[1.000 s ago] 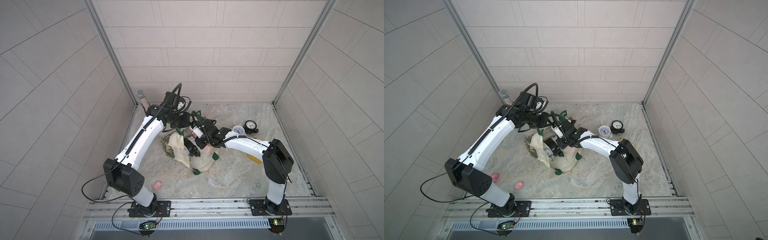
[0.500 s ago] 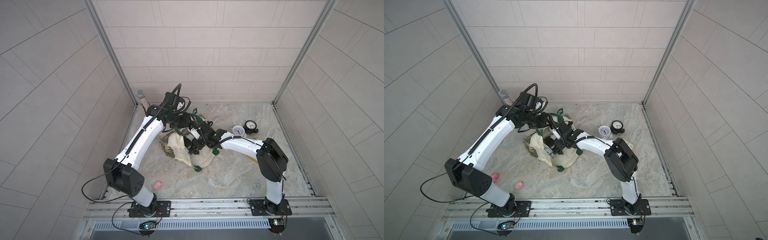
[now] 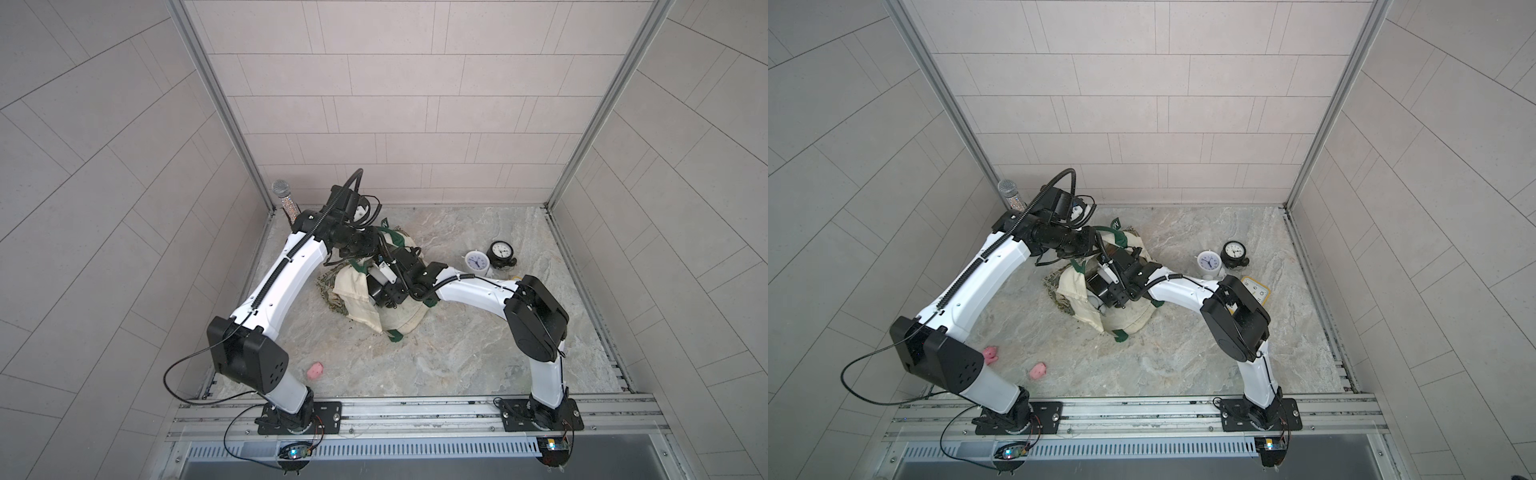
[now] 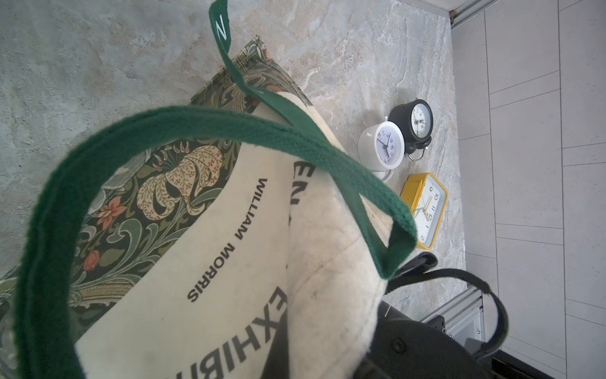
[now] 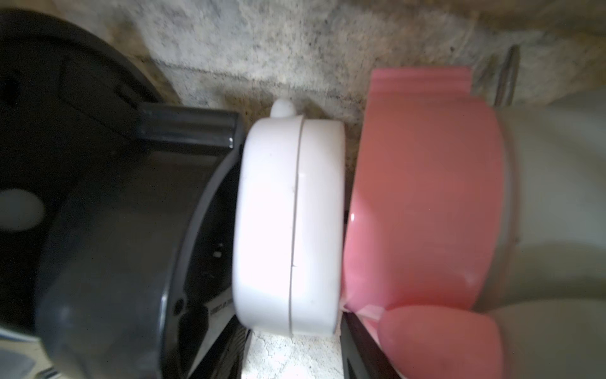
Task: Take the alarm clock out of the canvas bag
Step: Pick up the alarm from the canvas bag.
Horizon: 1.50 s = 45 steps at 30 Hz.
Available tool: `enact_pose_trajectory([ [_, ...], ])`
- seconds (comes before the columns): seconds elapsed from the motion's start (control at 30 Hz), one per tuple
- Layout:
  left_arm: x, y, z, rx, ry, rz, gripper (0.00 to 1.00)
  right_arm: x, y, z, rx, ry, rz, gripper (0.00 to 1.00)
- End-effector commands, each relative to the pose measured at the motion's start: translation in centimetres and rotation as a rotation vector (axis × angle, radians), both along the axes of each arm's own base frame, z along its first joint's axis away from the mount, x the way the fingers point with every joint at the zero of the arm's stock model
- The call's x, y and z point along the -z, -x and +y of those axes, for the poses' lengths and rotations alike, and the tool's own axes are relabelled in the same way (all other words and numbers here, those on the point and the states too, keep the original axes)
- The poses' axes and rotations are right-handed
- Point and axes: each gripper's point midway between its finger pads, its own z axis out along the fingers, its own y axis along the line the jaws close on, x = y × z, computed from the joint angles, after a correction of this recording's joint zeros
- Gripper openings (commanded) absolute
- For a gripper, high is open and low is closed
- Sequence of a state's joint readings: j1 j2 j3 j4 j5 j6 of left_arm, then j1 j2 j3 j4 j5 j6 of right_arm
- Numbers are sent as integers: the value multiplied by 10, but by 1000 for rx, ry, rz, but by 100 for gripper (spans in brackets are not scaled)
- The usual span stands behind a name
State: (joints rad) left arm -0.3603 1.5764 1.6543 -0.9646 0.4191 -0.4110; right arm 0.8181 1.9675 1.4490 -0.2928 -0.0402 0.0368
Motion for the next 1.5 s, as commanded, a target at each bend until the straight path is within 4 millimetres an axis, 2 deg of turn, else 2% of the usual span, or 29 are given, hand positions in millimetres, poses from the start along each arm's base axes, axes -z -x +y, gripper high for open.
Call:
enact_pose_trajectory([
  [0.0,-22,20,-16,67,91,-11,0,-16,-11,27,-54,-108,-78,49],
  [0.17,-21,21,-18,70,104,-4,0,-23,-13,47,-95,-250,-137,55],
  [0.37,-21,22,-20,76,114,4,0,-19,-22,57,-101,-263,-156,57],
  [0.63,-23,22,-22,77,122,5,0,-9,-40,53,-29,-233,-204,45],
  [0.73,-23,22,-22,76,122,6,0,-12,-47,48,9,-243,-212,38],
  [0.93,-23,23,-21,79,117,3,0,-21,-43,51,-29,-284,-195,26],
  [1.1,-23,21,-19,71,108,-2,0,-29,-31,39,-53,-289,-195,21],
  [1.47,-23,12,-14,48,87,-19,0,-36,0,-9,-68,-257,-166,21],
])
